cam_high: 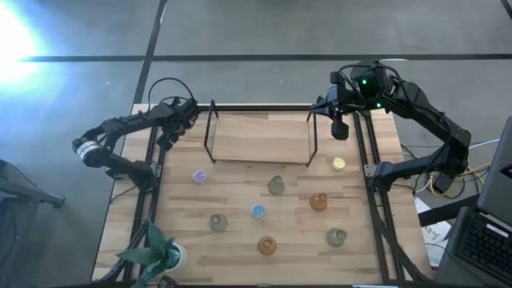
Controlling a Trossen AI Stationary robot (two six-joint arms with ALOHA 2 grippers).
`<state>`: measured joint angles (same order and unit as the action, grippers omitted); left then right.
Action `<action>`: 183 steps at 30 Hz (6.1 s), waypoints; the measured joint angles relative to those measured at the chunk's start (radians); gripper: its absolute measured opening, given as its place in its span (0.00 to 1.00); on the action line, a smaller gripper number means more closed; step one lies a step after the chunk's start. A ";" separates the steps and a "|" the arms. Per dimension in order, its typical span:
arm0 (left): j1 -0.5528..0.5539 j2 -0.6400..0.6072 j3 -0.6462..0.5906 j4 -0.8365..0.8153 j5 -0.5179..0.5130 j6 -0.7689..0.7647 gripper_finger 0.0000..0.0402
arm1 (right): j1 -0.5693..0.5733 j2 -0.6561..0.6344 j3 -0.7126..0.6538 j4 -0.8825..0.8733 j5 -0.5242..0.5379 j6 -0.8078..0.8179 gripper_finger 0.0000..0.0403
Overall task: Pick & Place candle stick holders
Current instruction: Put the top left yellow glass candle holder on the shelf
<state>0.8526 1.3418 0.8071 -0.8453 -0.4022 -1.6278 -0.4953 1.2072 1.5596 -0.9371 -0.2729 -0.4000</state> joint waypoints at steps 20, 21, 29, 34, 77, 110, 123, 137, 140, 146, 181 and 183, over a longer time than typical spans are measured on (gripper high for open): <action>0.145 0.089 0.052 0.219 0.031 0.206 0.46 | 0.000 0.000 -0.012 0.009 0.002 -0.001 0.07; 0.145 0.097 0.058 0.219 0.034 0.214 0.46 | 0.000 0.000 -0.012 0.010 0.002 -0.001 0.07; 0.145 0.147 0.108 0.225 0.022 0.324 0.46 | 0.000 0.000 -0.012 0.010 0.002 -0.004 0.07; 0.145 0.162 0.117 0.225 -0.008 0.367 0.46 | 0.000 0.000 -0.012 0.010 0.002 -0.004 0.07; 0.146 0.219 0.105 0.340 -0.193 0.495 0.46 | 0.000 0.001 -0.032 0.029 0.002 -0.004 0.07; 0.066 0.131 0.124 0.203 -0.145 0.487 0.35 | 0.000 0.001 -0.032 0.038 0.003 -0.005 0.07; -0.065 -0.032 0.243 -0.118 -0.199 0.428 0.35 | 0.000 0.001 -0.032 0.039 0.003 -0.005 0.07; -0.248 -0.146 0.606 -0.218 -0.249 0.609 0.35 | 0.000 0.001 -0.032 0.038 0.003 -0.016 0.07; -0.313 -0.115 0.694 -0.198 -0.255 0.662 0.35 | 0.000 0.001 -0.032 0.038 0.004 -0.019 0.07; -0.436 0.017 0.821 -0.177 -0.239 0.739 0.35 | -0.007 0.000 -0.032 0.059 0.024 0.048 0.07; -0.418 0.373 0.617 0.138 -0.132 1.036 0.35 | -0.063 0.005 -0.032 0.236 0.280 0.353 0.07; -0.411 0.363 0.583 0.153 -0.135 1.034 0.35 | -0.063 0.005 -0.032 0.236 0.279 0.357 0.07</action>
<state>0.4417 1.7046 1.3897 -0.6922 -0.5371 -0.5941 -0.5579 1.2125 1.5272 -0.7010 0.0062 -0.0427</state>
